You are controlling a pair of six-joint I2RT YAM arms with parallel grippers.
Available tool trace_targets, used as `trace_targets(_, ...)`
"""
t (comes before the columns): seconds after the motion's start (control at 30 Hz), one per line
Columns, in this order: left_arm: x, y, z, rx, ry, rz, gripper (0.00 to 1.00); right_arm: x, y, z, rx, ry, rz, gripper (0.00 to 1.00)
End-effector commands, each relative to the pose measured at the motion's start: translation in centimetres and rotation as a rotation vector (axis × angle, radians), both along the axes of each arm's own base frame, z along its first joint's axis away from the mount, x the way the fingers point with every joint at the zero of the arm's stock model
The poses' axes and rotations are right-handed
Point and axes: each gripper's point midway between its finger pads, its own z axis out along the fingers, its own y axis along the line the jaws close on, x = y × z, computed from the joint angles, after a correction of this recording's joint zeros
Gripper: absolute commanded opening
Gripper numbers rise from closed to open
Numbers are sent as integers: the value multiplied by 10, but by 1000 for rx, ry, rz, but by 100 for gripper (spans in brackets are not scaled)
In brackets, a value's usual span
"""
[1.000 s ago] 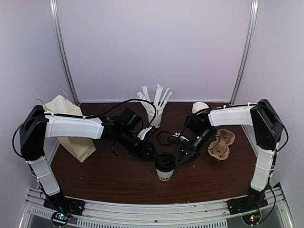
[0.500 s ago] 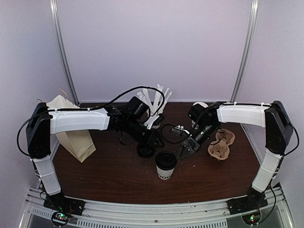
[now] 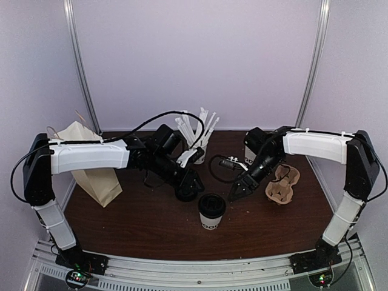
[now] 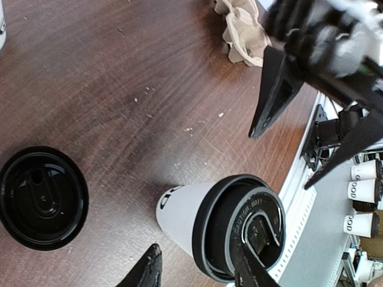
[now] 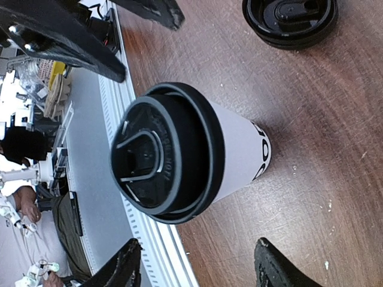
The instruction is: Pack the takeout coffee
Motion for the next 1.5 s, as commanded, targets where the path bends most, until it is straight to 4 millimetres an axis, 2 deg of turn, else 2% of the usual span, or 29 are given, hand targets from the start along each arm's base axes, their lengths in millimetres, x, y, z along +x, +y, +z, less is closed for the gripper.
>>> trace_targets(0.0, 1, -17, 8, -69, 24, -37, 44, -11, 1, 9, 3, -64, 45, 67)
trace_targets(0.17, 3, -26, 6, -92, 28, -53, 47, -34, 7, 0, -17, -99, 125, 65)
trace_targets(0.3, -1, -33, 3, -128, 57, -74, 47, -45, 15, 1, -1, -70, 175, 66)
trace_targets(0.37, -2, -33, 2, -138, 66, -76, 48, -44, 18, -2, -13, -67, 180, 66)
trace_targets(0.7, -15, -22, -3, -138, 96, -64, 43, -15, 24, -23, -130, -78, 132, 55)
trace_targets(0.9, -26, -12, -13, -109, 115, -52, 40, 0, 23, -24, -157, -89, 100, 54)
trace_targets(1.13, -32, -7, -16, -96, 133, -38, 39, 22, 9, -25, -191, -105, 24, 55)
trace_targets(1.23, -30, -4, -13, -82, 117, -29, 39, 16, 10, -19, -156, -90, 39, 57)
trace_targets(1.47, -13, 0, 12, -91, 38, 29, 47, -17, 17, -1, -24, -15, 108, 60)
